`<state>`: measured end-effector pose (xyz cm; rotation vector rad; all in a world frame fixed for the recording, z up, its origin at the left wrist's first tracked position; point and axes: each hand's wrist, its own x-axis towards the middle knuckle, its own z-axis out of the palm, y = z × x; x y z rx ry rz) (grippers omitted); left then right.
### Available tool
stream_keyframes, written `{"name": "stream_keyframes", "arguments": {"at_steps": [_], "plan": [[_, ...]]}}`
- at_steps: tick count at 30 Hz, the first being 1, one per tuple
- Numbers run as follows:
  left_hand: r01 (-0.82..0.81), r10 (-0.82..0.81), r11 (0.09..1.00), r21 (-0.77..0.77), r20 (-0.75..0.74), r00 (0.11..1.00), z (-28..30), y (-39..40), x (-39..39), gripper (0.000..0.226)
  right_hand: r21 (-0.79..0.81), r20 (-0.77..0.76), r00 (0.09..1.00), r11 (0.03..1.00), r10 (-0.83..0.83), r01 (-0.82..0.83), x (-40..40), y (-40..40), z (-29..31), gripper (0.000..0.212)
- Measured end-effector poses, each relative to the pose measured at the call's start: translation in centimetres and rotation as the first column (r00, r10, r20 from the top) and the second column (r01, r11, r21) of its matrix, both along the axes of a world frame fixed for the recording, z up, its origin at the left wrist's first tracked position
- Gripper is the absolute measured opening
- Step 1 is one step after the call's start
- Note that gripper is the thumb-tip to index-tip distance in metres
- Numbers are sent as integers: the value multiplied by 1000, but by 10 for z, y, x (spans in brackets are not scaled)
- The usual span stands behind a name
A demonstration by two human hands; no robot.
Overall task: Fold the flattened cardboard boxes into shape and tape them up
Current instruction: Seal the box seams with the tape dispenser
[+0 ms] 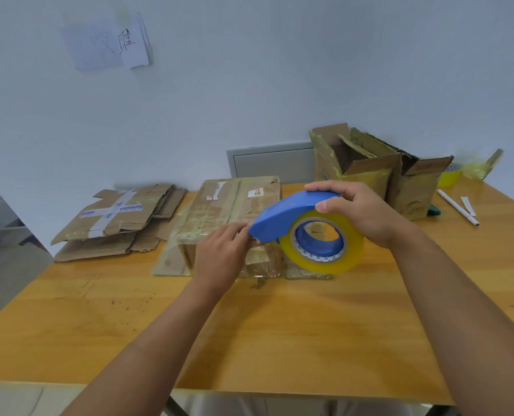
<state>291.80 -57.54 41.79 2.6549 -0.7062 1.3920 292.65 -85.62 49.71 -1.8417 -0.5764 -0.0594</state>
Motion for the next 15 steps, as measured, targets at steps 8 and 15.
{"name": "stream_keyframes", "arguments": {"at_steps": [8, 15], "plan": [[-49, 49, 999, -6, -40, 998, 2, -3, -2, 19, -95, -10, 999, 995, 35, -36, 5, -32, 3, 49], [-97, 101, 994, 46, -95, 990, 4, -11, -8, 33, -64, -44, 997, 995, 68, -71, 7, -36, -23, 50]]}}
